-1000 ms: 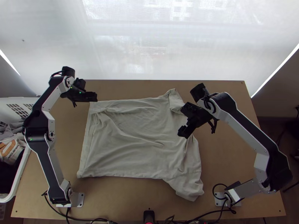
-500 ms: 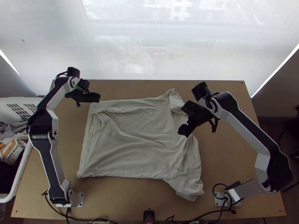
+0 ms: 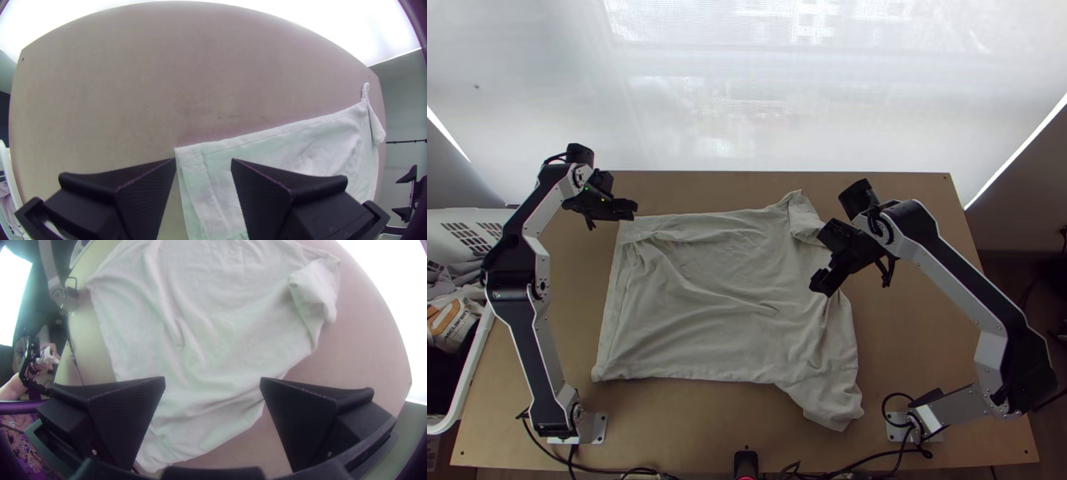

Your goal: Fold the t-shirt

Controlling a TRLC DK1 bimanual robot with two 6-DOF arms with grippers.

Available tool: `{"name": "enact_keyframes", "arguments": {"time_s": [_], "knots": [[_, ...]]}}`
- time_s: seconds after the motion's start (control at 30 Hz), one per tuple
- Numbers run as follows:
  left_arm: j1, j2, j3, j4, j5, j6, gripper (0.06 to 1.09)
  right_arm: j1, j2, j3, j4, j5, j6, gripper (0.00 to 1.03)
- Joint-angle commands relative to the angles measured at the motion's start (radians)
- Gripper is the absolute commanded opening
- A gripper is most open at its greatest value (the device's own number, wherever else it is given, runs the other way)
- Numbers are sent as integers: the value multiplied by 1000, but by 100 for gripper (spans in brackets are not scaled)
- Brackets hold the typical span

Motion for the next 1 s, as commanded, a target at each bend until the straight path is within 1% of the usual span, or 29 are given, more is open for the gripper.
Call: {"name": "enact_keyframes", "arguments": {"time_s": [0.0,0.27,0.3,0.37,0.4,0.53,0.57,0.6,0.73,0.9,0.97], "knots": [[-5,8,-5,-14,0,-3,69,0,-2,-3,4,0,0,99],[-16,30,0,-8,2,-13,69,-6,1,1,18,0,0,99],[-17,31,0,-8,2,-13,66,-6,3,1,20,0,0,99],[-17,33,0,-3,6,-14,58,-6,6,0,29,0,3,99],[-17,33,0,-3,11,-19,53,-6,7,-2,32,0,4,99],[-17,28,1,9,14,-25,22,-6,19,-3,47,0,6,99],[-16,25,0,13,12,-28,13,-8,23,-3,54,0,7,99],[-16,24,0,18,12,-33,9,-6,26,-2,61,0,9,99],[-16,19,-4,16,12,-34,9,-26,56,3,133,5,24,99],[-17,-2,-4,16,12,-37,9,-103,161,38,319,22,58,99],[-17,-10,-2,18,12,-37,9,-124,225,78,368,35,70,99]]}}
